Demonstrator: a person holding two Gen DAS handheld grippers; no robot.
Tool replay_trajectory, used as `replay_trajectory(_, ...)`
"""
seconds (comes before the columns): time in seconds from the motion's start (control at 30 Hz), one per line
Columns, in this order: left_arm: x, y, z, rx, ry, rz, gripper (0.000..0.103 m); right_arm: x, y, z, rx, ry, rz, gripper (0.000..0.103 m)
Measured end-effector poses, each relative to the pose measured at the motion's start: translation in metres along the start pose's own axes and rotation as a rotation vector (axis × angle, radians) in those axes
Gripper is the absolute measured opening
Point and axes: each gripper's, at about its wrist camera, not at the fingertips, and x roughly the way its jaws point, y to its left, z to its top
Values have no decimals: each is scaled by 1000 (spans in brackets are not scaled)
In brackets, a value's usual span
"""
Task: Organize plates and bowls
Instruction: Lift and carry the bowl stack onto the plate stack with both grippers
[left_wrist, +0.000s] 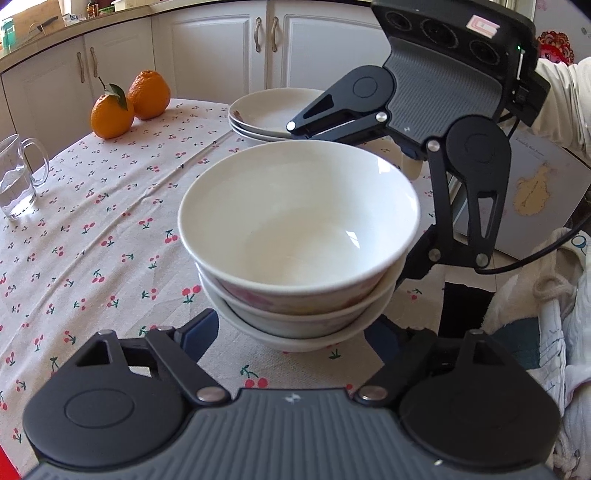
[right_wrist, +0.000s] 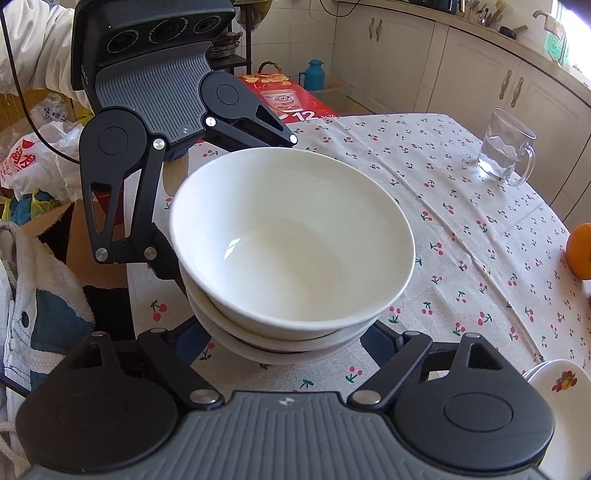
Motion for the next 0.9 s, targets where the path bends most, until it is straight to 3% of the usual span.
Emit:
replay_trajectory(0.47,0,8,2,29,7,-79,82,2,-7,2,5,18,47,89)
replay_trajectory(0.9,-4,1,7,19,16,-64,81,2,-9,4,39,19,61,86)
